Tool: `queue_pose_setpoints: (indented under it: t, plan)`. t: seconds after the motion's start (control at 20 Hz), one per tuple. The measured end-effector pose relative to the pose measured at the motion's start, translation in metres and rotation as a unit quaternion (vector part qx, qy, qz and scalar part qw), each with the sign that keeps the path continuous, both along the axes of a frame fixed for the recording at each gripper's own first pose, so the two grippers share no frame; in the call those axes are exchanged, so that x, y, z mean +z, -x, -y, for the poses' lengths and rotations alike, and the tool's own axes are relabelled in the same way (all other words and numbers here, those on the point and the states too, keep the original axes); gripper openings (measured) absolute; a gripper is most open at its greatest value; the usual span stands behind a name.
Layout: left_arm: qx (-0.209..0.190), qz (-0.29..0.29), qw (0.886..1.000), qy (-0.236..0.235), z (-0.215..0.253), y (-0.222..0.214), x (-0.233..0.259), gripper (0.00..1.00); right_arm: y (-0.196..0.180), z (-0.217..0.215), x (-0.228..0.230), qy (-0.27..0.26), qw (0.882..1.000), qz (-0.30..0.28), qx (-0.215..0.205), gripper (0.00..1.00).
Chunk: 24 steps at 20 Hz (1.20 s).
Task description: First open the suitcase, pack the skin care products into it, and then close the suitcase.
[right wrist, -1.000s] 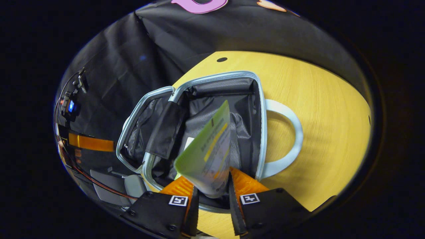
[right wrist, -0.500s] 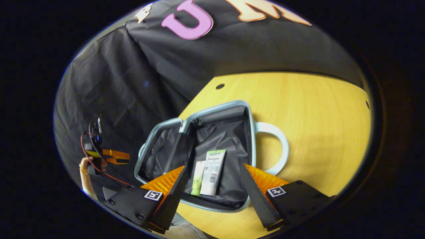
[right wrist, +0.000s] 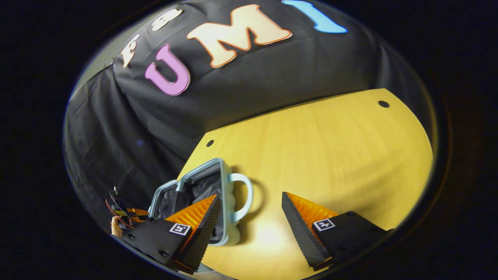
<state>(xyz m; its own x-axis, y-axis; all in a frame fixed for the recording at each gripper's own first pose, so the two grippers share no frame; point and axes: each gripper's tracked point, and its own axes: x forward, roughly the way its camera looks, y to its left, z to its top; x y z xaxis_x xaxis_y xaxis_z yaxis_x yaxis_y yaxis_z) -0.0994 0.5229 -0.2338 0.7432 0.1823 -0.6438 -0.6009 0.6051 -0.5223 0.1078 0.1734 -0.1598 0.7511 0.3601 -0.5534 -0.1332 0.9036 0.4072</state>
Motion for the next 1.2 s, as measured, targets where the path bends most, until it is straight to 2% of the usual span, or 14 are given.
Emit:
queue_pose_setpoints:
  t: [0.05,0.1,0.15,0.3,0.45,0.7,0.8,0.85,0.95,1.2]
  plan:
    - [-0.001,0.005,1.0,0.009,0.001,-0.006,-0.004,0.6,-0.001,0.015,0.005,0.0,1.0,0.005,-0.016,0.98]
    - [0.004,0.012,1.0,0.027,0.005,-0.013,-0.009,0.63,-0.002,0.028,0.01,-0.001,0.999,0.011,-0.032,0.98]
    - [0.007,0.022,0.999,0.047,0.009,-0.019,-0.012,0.56,-0.004,0.041,0.016,-0.005,0.999,0.019,-0.047,0.98]
    - [0.021,0.04,0.996,0.074,0.006,-0.02,-0.018,0.08,0.001,0.064,0.034,-0.037,0.996,0.035,-0.078,0.98]
    - [0.013,0.055,0.996,0.069,0.011,-0.018,-0.004,0.03,0.008,0.081,0.03,-0.031,0.995,0.034,-0.087,0.98]
    - [0.002,0.066,0.998,0.019,0.019,-0.013,0.033,0.01,0.012,0.08,0.025,-0.03,0.996,0.031,-0.076,0.98]
    - [-0.006,0.088,0.996,0.011,0.029,-0.011,0.066,0.0,0.015,0.076,0.024,-0.028,0.997,0.029,-0.069,0.98]
    - [-0.006,0.1,0.995,0.002,0.032,-0.01,0.084,0.03,0.016,0.074,0.022,-0.028,0.997,0.027,-0.065,0.98]
    - [-0.019,0.119,0.993,-0.011,0.045,-0.007,0.115,0.0,0.016,0.072,0.019,-0.029,0.998,0.025,-0.055,0.98]
    - [-0.07,0.16,0.983,-0.052,0.092,-0.009,0.189,0.0,0.015,0.061,0.019,-0.053,0.997,0.03,-0.04,0.98]
